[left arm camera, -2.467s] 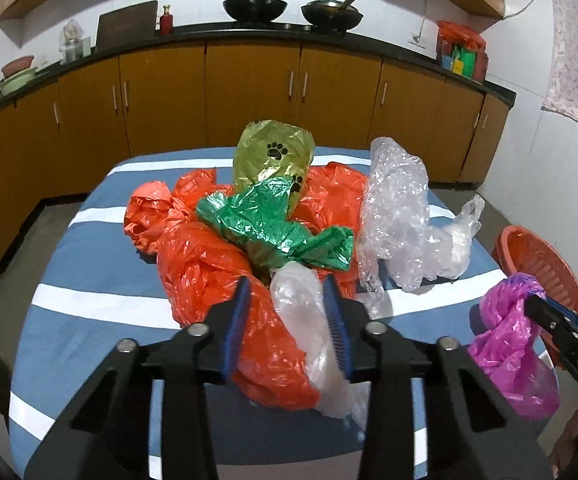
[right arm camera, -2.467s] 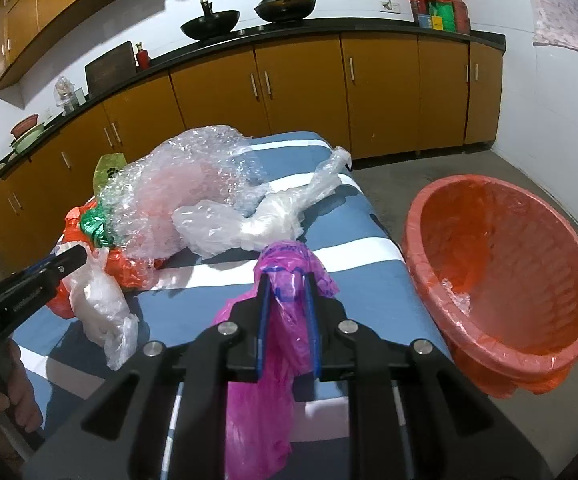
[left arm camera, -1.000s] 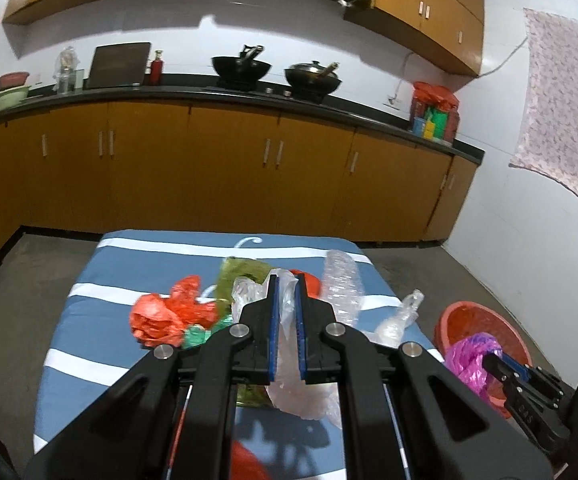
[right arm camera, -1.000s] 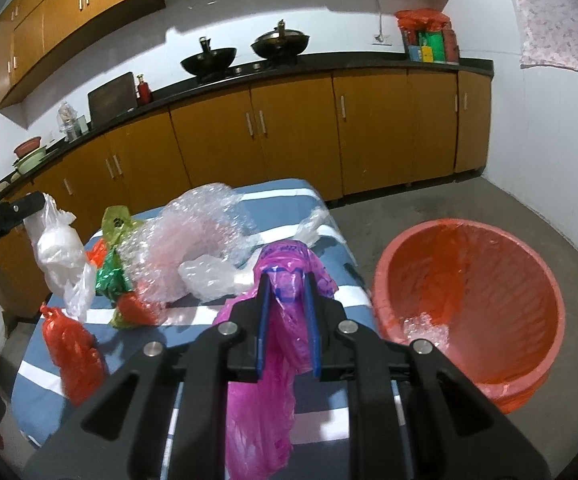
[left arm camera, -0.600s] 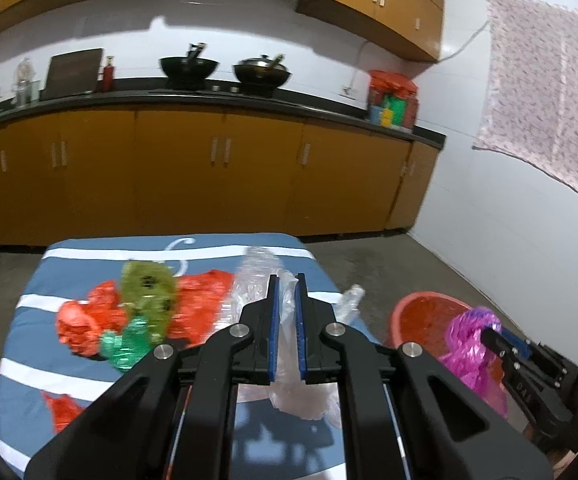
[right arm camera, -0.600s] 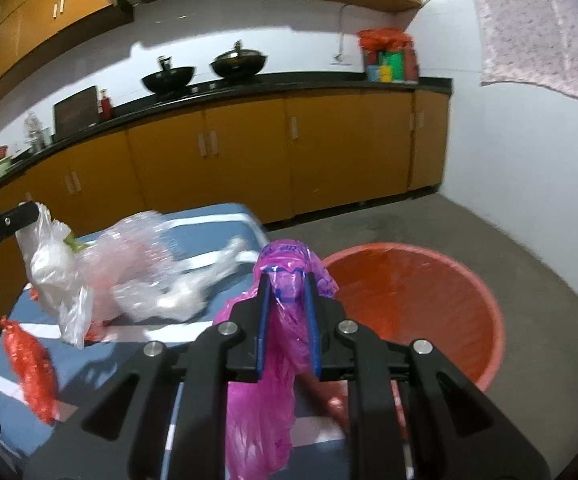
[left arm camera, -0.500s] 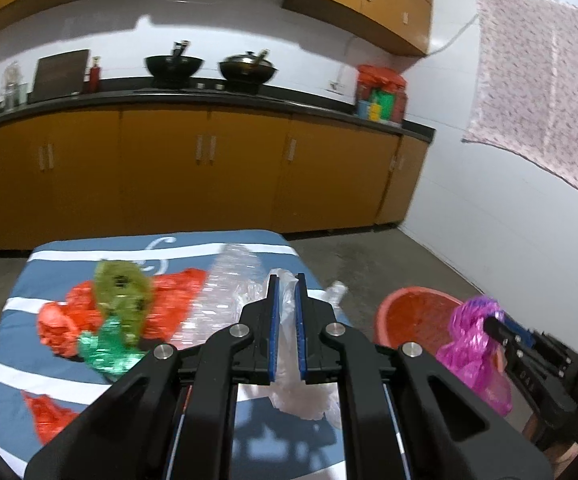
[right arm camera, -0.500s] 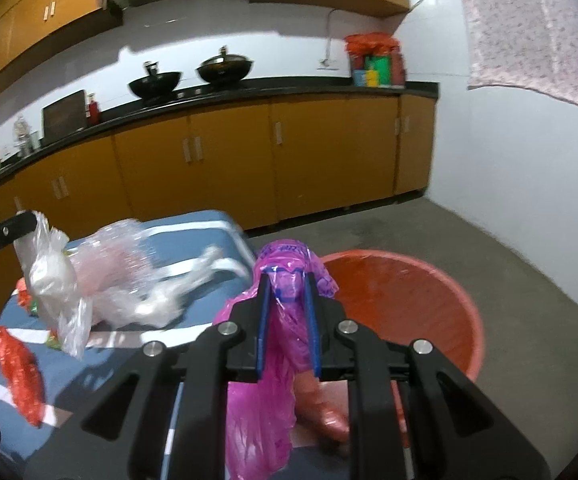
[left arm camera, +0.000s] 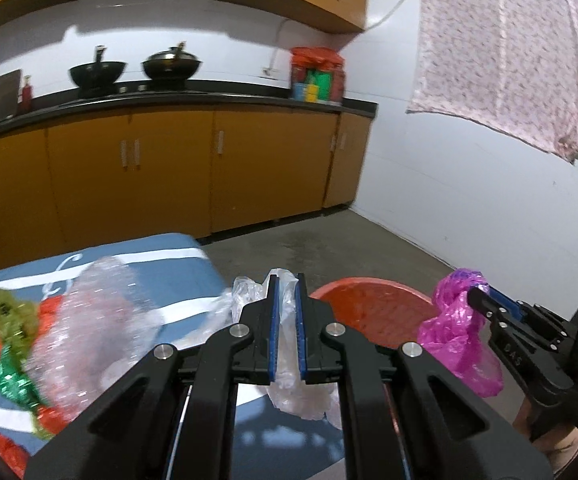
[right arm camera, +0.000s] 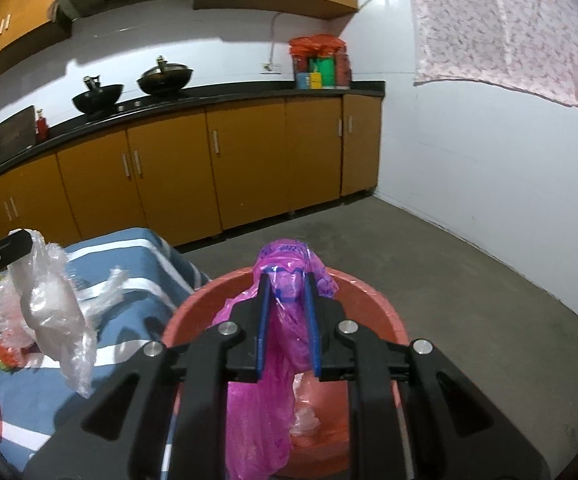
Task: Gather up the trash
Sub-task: 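Carry both bags over the orange basket and open both grippers to drop them, then return to the table and grasp a red bag with the left gripper, then lift the red bag with the left gripper while the right grasps a clear bag, then carry both bags over the orange basket and open both grippers to drop them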
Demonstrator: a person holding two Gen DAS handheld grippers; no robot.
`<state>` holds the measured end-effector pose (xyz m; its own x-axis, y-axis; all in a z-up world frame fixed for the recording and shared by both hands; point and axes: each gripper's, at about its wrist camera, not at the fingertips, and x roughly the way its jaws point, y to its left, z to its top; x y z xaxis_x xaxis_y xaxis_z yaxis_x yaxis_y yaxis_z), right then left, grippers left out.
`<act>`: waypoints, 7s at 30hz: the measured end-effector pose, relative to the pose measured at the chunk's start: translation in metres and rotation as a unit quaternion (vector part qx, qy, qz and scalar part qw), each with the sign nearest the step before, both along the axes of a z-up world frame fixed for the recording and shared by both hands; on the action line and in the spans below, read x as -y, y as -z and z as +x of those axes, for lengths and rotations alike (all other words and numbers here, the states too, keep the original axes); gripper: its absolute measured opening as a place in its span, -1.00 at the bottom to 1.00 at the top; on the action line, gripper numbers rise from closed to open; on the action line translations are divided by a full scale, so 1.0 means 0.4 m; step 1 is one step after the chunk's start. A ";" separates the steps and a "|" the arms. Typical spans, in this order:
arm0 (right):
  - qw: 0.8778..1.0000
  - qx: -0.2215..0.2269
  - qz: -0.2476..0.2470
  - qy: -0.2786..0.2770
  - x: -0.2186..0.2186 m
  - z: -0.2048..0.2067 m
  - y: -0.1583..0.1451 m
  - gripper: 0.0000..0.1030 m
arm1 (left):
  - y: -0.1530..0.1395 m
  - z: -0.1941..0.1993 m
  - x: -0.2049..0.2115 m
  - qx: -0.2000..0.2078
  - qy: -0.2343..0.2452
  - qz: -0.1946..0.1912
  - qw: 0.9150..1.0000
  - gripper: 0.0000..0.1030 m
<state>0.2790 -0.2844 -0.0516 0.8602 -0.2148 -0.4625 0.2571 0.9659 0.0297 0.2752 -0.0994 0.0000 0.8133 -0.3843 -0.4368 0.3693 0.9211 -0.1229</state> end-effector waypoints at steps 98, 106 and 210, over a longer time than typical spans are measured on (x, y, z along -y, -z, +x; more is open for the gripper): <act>0.982 -0.026 0.005 -0.186 -0.459 -0.083 0.058 0.15 | 0.286 -0.202 -0.647 -0.158 -0.336 0.033 0.928 -0.16; 0.981 -0.044 0.029 -0.185 -0.478 0.007 0.070 0.09 | 0.262 -0.197 -0.731 -0.138 -0.352 0.042 0.925 -0.30; 0.999 -0.047 0.004 0.008 -0.034 -0.023 0.029 -0.62 | 0.084 -0.048 -0.050 -0.061 -0.017 0.001 0.998 -0.30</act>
